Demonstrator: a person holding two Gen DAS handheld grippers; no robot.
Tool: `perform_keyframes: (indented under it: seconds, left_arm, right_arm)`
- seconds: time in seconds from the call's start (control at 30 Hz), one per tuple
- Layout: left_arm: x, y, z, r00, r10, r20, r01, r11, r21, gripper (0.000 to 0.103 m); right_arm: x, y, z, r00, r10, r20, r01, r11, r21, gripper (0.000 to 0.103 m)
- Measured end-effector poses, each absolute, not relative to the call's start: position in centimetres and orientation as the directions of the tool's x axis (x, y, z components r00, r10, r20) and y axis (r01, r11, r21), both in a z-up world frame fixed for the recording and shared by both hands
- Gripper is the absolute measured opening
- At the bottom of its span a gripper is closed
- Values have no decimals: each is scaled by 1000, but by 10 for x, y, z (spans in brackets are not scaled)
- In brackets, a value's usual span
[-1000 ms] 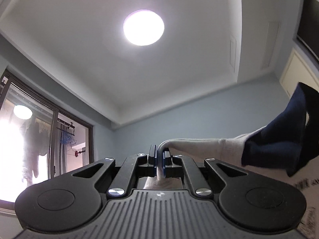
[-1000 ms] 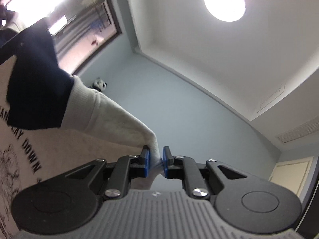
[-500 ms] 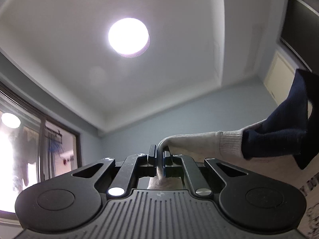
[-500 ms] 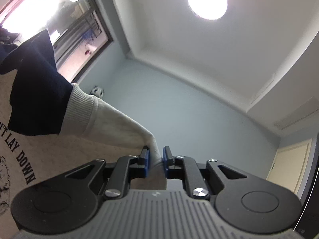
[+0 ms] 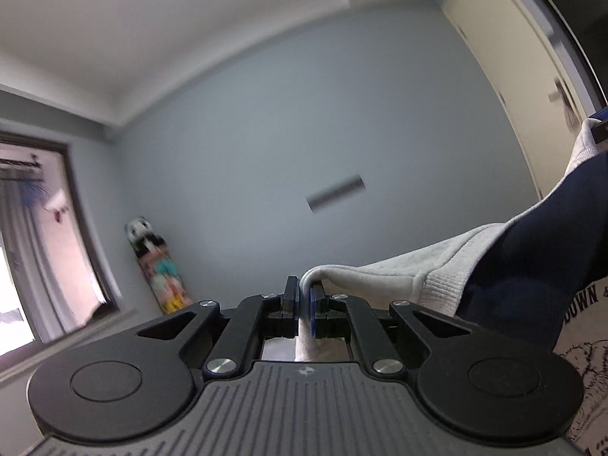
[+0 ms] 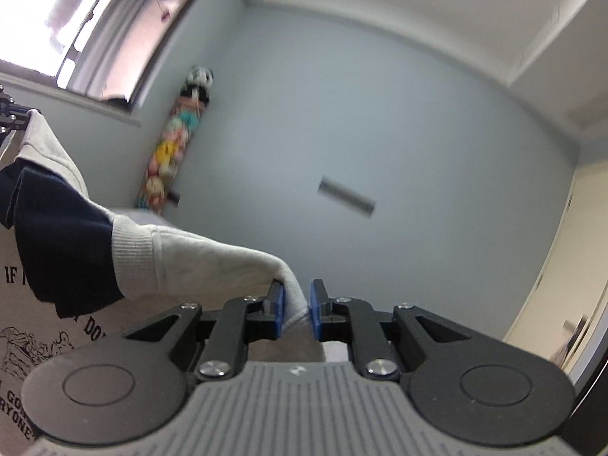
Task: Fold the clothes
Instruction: 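Lift the grey sweatshirt with both grippers and shake it out in the air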
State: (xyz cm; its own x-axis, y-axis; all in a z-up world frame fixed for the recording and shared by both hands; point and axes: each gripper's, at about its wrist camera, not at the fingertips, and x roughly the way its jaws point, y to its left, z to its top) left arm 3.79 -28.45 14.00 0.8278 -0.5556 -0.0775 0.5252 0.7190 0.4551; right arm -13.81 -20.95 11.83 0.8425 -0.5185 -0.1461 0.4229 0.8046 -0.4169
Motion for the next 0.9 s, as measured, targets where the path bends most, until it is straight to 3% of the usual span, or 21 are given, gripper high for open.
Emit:
perform_keyframes:
  seconds: [0.3,0.43,0.63,0.9]
  left_arm:
    - [153,-387,95,826,-508,-243,556,662,503,4]
    - [215,-412,52,819,-448,-358,574,642,508,4]
    - [292,-443,-44,707,-374,-601,675,611,413,3]
    - [329,-462,-140,625,-294,-724,728,554,404,4]
  right_arm:
    - [-51,-323,41,791,-523,-317,445,848,-289,16]
    - [5,-367,9,763,-513,-393,449,858,-249,16]
    - [84,-418,-78,678,-460,-573,443,878,-181,15]
    - [142,-472,-188,557,-380,-739,480,873,-87,15]
